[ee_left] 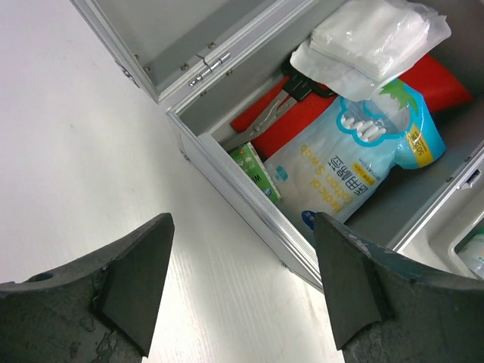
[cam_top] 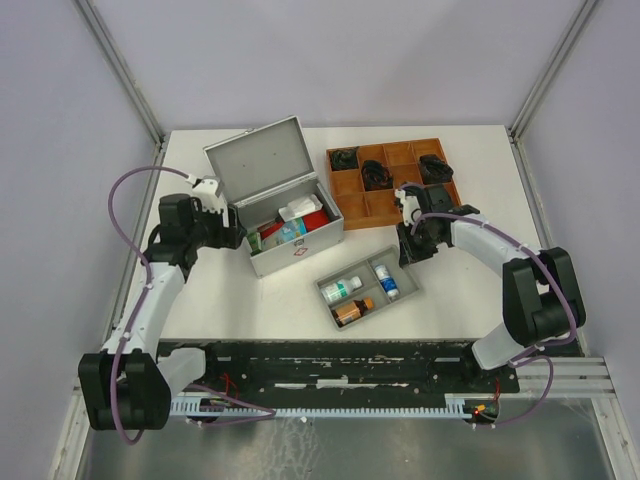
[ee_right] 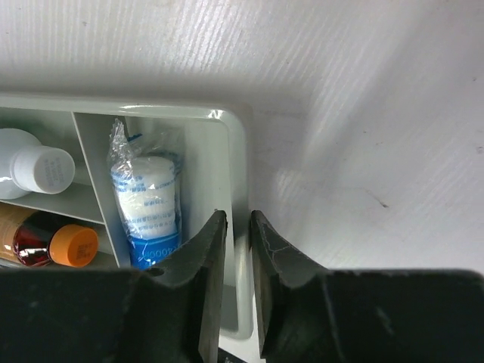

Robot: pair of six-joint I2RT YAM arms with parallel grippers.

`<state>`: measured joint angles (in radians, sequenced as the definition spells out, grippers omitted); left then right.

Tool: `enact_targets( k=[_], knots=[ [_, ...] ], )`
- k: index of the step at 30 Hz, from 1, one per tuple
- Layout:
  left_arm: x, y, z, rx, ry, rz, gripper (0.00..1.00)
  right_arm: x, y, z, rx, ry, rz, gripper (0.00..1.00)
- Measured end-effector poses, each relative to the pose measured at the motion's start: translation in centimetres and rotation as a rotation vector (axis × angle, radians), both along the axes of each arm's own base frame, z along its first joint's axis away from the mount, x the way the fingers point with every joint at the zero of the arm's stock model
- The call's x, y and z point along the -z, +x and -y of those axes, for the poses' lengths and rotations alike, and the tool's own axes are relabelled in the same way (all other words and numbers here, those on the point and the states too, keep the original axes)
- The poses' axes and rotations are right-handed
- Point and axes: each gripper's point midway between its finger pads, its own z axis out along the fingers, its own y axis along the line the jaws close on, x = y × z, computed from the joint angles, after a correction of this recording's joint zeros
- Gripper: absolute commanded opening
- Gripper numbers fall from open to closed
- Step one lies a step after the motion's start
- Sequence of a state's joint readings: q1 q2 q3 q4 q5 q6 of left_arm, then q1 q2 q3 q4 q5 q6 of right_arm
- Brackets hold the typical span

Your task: Organize the medicine kit

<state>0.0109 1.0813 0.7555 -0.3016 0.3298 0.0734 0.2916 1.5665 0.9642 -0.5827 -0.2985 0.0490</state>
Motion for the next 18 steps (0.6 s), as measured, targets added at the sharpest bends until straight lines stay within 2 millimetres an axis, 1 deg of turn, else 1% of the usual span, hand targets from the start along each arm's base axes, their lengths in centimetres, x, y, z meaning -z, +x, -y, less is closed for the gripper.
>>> enact_targets(
  k=[3, 7, 13, 16, 18],
  knots=[
    [-0.8, 0.2, -0.2, -0.011, 0.008, 0.027, 0.82, 0.2, 0.1, 0.2, 0.004, -0.016, 0.007, 0.31],
    [-1.3, 0.4, -0.3, -0.013, 0.009, 0.041, 0.82, 0.7, -0.3, 0.5, -0.001, -0.045, 0.004, 0.32],
    [-1.8, 0.6, -0.3, -0.013, 0.009, 0.056, 0.83, 1.0, -0.5, 0.4, -0.019, -0.076, 0.011, 0.39],
    [-2.2, 0.7, -0.3, -0.013, 0.009, 0.068, 0.83, 1.4, -0.7, 0.3, -0.034, -0.098, 0.004, 0.38],
    [-2.5, 0.8, -0.3, -0.013, 0.009, 0.076, 0.84, 1.9, -0.9, 0.2, -0.047, -0.112, -0.009, 0.33]
  ],
)
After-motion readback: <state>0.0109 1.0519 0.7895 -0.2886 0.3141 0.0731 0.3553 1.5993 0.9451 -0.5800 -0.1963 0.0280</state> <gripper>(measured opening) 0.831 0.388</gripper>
